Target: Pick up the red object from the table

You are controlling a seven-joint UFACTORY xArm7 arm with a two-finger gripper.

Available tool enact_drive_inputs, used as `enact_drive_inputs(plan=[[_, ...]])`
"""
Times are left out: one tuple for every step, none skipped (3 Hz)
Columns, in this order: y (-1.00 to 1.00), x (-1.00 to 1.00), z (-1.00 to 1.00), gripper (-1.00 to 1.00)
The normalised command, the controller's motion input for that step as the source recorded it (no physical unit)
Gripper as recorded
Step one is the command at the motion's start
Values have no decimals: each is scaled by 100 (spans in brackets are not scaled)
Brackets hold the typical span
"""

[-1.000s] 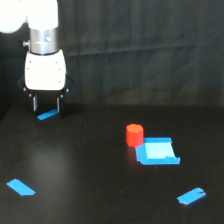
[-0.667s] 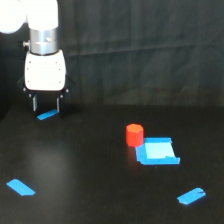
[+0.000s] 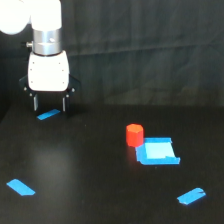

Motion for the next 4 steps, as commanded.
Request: enact_drive_inputs(plan=[[-14,80,-1,100],[-19,93,-14,98],[-2,100,-23,97],[-8,100,-44,100]])
